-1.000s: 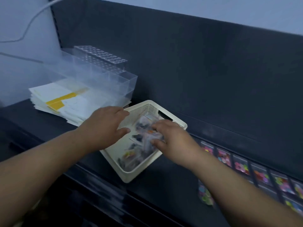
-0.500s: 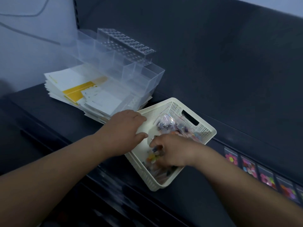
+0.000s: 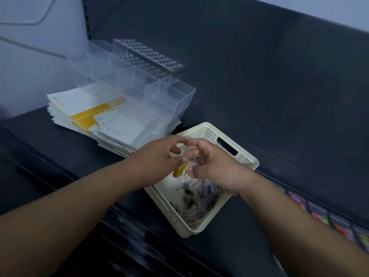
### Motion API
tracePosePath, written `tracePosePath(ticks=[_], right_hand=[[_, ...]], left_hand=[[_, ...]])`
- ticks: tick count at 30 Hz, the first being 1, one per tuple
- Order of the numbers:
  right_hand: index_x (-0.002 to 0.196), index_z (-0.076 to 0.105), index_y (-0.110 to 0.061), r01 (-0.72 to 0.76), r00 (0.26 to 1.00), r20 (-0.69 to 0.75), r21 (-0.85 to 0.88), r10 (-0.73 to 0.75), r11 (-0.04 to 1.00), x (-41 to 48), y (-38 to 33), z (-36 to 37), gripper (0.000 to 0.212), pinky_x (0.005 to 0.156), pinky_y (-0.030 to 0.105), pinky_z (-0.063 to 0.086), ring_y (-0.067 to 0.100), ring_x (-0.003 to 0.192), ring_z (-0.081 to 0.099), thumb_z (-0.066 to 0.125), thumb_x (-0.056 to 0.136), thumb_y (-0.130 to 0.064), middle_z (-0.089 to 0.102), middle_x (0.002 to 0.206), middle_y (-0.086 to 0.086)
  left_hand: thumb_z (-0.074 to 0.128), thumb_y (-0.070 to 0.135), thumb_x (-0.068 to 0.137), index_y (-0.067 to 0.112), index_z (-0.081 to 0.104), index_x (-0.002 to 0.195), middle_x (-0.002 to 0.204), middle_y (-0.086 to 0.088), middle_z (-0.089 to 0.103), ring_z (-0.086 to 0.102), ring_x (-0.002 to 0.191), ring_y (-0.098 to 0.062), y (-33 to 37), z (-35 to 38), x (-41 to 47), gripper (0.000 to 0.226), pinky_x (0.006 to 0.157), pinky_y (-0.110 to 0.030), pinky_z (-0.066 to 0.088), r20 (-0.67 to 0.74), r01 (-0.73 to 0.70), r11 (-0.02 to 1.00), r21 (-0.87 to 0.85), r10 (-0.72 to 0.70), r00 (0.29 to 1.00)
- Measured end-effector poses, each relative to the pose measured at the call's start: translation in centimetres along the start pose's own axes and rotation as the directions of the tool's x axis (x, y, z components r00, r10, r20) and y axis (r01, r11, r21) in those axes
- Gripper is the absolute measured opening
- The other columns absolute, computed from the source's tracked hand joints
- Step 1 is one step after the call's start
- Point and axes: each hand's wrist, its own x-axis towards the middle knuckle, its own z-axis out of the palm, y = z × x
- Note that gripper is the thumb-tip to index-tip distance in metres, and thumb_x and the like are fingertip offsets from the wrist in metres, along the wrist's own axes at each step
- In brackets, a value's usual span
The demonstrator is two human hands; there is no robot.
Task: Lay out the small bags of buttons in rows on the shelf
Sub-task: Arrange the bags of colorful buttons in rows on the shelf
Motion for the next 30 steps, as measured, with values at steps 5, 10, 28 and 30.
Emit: tracePosePath(ticks=[5,10,28,30], right_hand=[[0.121,0.050,-0.029,0.017,0.997,-0.074,0.128,-0.007,0.992,-0.5,-0.5,-0.3,0.068,0.072,0.029,0.052,0.014,0.076,0.056,0.066,0.073,0.016,0.055,0.106,0.004],[0.101,0.057,-0.026,-0.019,0.955,-0.295,0.032,0.028,0.999,0.1,0.5,-0.4,0.039,0.078,0.037,0.055,0.015,0.077,0.059,0.067,0.079,0.004,0.058,0.091,0.001],[0.130,0.052,-0.024,-0.072,0.997,-0.083,-0.783,0.011,0.617,-0.7,0.1,2.5,0.043,0.103,0.030,0.038,0.023,0.126,0.046,0.046,0.090,-0.011,0.049,0.137,0.003],[0.127,0.051,-0.020,-0.221,0.972,-0.162,-0.879,0.171,0.423,-0.4,0.0,1.6,0.037,0.095,0.034,0.041,0.028,0.121,0.048,0.043,0.092,-0.016,0.050,0.134,0.006]], left_hand=[[0.072,0.014,0.080,0.024,0.057,0.119,0.081,0.006,0.067,0.061,0.073,-0.009,-0.2,-0.5,0.8,0.043,0.076,-0.030,0.049,0.048,0.079,0.996,-0.037,-0.077,0.996],[0.069,0.014,0.082,0.020,0.069,0.084,0.065,0.008,0.060,0.053,0.058,-0.007,-0.3,-0.7,0.9,0.006,0.058,-0.018,0.041,-0.033,0.036,0.997,0.067,-0.034,0.999],[0.066,0.023,0.085,0.025,0.065,0.076,0.076,0.007,0.064,0.060,0.073,-0.010,-1.3,-2.0,1.6,0.009,0.067,-0.028,0.047,-0.251,0.043,0.996,0.073,-0.023,0.968],[0.065,0.022,0.086,0.023,0.065,0.078,0.076,0.008,0.064,0.059,0.071,-0.009,-1.2,-2.0,1.7,0.008,0.063,-0.025,0.045,-0.243,0.042,0.996,0.083,-0.021,0.970]])
